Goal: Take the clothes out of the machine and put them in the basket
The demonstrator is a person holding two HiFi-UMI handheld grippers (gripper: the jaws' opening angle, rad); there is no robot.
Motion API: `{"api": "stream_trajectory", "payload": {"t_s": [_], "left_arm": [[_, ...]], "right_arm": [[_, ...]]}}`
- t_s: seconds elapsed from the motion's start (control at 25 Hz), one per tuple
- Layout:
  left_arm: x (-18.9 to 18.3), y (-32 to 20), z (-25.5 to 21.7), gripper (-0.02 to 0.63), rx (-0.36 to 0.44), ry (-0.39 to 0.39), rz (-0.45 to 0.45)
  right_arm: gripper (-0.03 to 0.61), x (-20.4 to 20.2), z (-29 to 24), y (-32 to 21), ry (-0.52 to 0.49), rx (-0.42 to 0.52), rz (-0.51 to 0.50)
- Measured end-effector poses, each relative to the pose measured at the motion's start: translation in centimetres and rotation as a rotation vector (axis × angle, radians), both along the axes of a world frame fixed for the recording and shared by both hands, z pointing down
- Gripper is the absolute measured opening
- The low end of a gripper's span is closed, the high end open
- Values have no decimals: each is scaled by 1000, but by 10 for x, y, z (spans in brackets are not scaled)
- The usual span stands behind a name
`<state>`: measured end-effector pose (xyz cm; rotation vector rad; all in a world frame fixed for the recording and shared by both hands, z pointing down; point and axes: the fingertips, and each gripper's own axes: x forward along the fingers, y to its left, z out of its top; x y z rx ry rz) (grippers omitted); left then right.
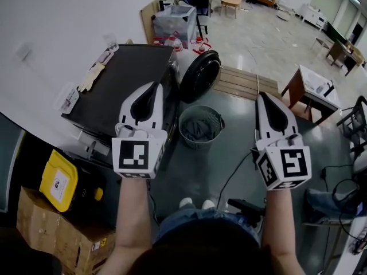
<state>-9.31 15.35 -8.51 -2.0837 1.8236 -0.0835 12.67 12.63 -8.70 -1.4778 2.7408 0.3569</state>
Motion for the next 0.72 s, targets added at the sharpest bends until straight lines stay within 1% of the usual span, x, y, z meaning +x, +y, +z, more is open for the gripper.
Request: {"api": "stream_trajectory", "payload": {"t_s": [0.16,0.32,0.44,0.56,0.72], "left_arm": [[-1,2,-1,2,2,-22,-16],[-4,5,-6,3,10,-15,-31],[-6,8,-7,2,18,-6,-38],[-8,10,-5,2,12,-20,-39],[-9,11,-8,2,13,-21,-52]], "right_arm": [[2,2,-9,6,24,41,3],[2,5,-14,8,71,79,24],[2,6,-15,10,86,86,28],[2,4,-16,12,95,96,24],[2,5,-16,14,111,80,40]]}}
